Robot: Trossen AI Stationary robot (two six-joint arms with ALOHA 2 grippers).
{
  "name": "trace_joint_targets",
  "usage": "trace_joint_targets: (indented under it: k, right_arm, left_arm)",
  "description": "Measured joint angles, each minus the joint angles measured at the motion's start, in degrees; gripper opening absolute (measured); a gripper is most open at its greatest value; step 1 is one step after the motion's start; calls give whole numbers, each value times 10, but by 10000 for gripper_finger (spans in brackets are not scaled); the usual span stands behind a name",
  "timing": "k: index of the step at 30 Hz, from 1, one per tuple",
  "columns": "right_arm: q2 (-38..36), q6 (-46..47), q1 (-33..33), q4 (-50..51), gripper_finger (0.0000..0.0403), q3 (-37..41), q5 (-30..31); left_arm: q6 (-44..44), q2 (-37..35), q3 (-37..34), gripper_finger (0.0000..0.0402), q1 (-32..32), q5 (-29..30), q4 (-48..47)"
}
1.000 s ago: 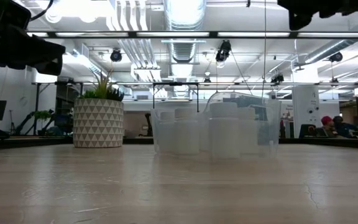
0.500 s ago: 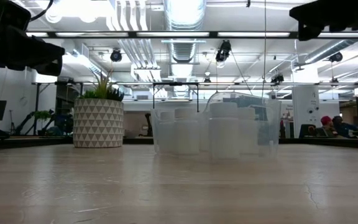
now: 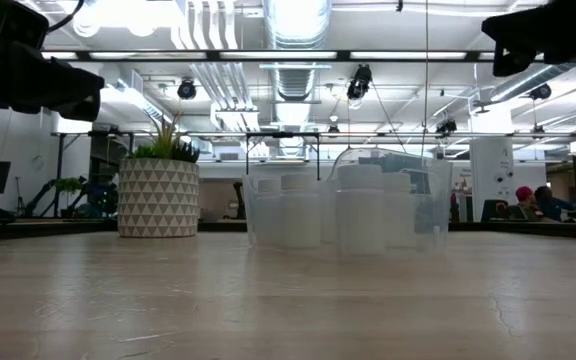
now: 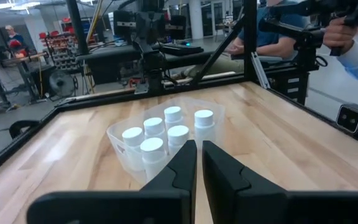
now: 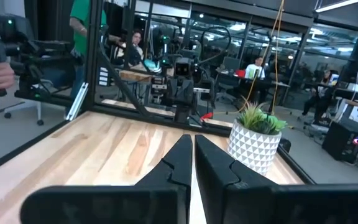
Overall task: Pick and place pill bottles into a basket
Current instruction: Return to Home Position
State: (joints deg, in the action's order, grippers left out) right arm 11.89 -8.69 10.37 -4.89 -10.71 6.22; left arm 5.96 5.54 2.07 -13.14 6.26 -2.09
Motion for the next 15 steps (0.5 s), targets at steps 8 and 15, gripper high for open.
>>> trace_joint_targets:
  k: [8, 15]
  right_arm:
    - [-48, 12, 0, -1, 9, 33, 2]
    - [-98, 3, 0, 1, 9, 55, 90]
  left_arm:
    - [9, -1, 0, 8, 0, 0, 0]
    - [9, -1, 0, 8, 0, 3, 0]
